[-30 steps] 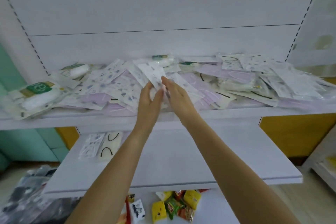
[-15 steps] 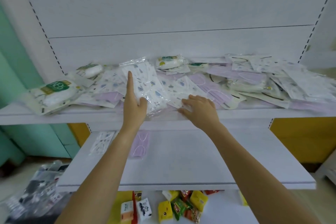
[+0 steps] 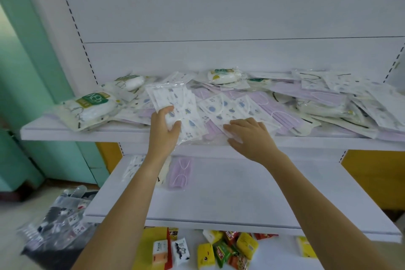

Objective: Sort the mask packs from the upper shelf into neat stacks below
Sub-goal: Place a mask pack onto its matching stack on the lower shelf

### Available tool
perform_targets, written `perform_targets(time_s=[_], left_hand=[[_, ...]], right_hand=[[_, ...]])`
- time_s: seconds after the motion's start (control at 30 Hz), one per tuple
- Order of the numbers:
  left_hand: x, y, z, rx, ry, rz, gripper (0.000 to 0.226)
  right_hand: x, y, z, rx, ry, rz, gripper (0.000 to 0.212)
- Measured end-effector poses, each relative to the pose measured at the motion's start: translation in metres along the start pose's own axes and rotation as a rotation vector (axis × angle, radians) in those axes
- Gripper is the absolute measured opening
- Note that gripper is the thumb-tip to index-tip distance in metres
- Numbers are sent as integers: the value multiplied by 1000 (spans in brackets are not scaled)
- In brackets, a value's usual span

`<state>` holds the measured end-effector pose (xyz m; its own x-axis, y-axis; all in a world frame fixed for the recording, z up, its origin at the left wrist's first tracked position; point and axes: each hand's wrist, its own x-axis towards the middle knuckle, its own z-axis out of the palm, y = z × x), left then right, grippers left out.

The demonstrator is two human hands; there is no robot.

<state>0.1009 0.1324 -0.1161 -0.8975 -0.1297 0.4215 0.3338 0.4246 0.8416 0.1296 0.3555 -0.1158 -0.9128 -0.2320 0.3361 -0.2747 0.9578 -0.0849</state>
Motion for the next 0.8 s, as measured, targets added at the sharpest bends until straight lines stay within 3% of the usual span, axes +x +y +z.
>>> perform_targets(time_s=[0.1, 0.2, 0.27, 0.37, 0.43, 0.5, 0.57, 0.6, 0.7, 0.8], left_hand=[[0, -9, -9, -3, -23, 3, 43], [-4, -8, -14, -61, -20, -50, 42], [-5, -4, -13, -155, -54, -95, 39], [-6, 1, -12, -246, -122, -127, 37], [-8, 2, -14, -206, -128, -65, 33], [-10, -2, -18, -179, -125, 0, 54], [-12, -7, -24, -211, -140, 18, 70], [-11, -9, -27, -214, -147, 31, 72], [-9, -14, -28, -158, -158, 47, 57], [-8, -14, -21, -144, -167, 40, 45]], right_hand=[[2, 0, 1, 224, 145, 32, 33], [7, -16, 1, 524, 330, 190, 33], [11, -38, 4, 578, 361, 175, 33], [13, -72, 23, 485, 181, -98, 47], [9, -87, 25, 478, 75, -139, 44], [4, -83, 20, 534, 182, -25, 44], [-4, -63, 16, 333, 295, 200, 54], [-8, -48, 12, 201, 255, 311, 59], [-22, -19, 7, 3, 38, 459, 59], [-31, -13, 15, 54, 215, 422, 45]])
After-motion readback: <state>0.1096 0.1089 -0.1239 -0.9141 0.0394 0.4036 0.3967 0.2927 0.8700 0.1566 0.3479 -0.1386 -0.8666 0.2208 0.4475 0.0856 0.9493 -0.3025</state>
